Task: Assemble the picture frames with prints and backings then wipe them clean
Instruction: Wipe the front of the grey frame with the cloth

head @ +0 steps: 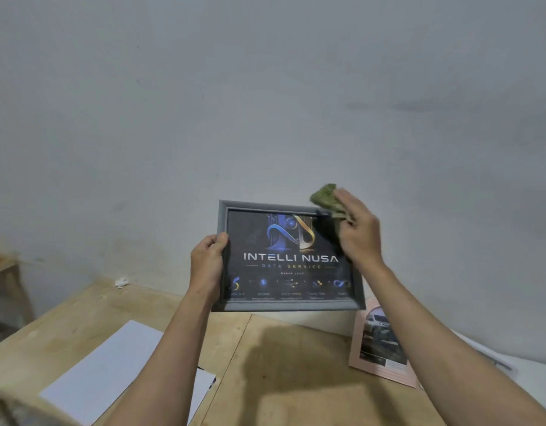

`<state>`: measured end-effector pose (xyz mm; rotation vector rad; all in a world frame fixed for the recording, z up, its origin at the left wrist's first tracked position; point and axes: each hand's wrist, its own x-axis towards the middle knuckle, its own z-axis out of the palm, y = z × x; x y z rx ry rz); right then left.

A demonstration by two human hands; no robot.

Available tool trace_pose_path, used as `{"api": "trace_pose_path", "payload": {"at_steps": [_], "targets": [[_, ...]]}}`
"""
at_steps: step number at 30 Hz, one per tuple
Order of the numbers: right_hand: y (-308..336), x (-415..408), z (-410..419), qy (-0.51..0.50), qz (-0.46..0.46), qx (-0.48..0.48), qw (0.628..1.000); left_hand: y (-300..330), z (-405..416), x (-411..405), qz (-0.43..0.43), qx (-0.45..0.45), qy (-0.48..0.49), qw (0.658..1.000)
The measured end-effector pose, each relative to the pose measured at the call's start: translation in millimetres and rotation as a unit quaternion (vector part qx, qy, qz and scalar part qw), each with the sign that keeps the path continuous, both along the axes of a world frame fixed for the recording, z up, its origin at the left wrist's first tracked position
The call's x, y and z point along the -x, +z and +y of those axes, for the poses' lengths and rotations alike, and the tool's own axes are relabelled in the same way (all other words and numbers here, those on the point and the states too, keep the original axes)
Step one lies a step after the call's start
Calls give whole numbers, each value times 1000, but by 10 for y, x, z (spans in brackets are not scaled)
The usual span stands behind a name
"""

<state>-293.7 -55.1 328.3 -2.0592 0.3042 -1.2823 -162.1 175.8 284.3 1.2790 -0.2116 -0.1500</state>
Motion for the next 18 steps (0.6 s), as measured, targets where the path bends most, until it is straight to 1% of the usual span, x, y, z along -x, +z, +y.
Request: {"api": "trace_pose_path", "payload": {"at_steps": [2,4,7,9,11,13,14,15,16,17,18], "targets": [[-90,-168,123,28,55,137,989,56,-100,132,-8,24,-34,999],[-193,-309,319,60,94,219,969,115,-200,217,-20,42,-57,997],[-309,-403,620,132,118,274,945,162,-237,233,-31,64,-60,996],[-437,-397,727,183,142,301,925,146,-195,189,-8,89,-60,994],[-577,-334,809,232,171,333,898,98,-131,113,15,95,-43,994],[-675,-234,874,285,218,327,874,41,-83,42,32,89,-19,995],[-677,-177,897,305,242,298,872,17,-61,14,38,86,-13,996],[-635,-132,904,317,253,249,879,4,-44,-8,41,81,-12,996],[-555,-87,910,318,245,194,895,-11,-41,-21,40,76,-12,996],[-431,-86,905,302,209,143,919,-8,-36,-45,33,74,-12,997],[-302,-113,890,268,150,115,945,10,-29,-53,23,72,-14,997]]}}
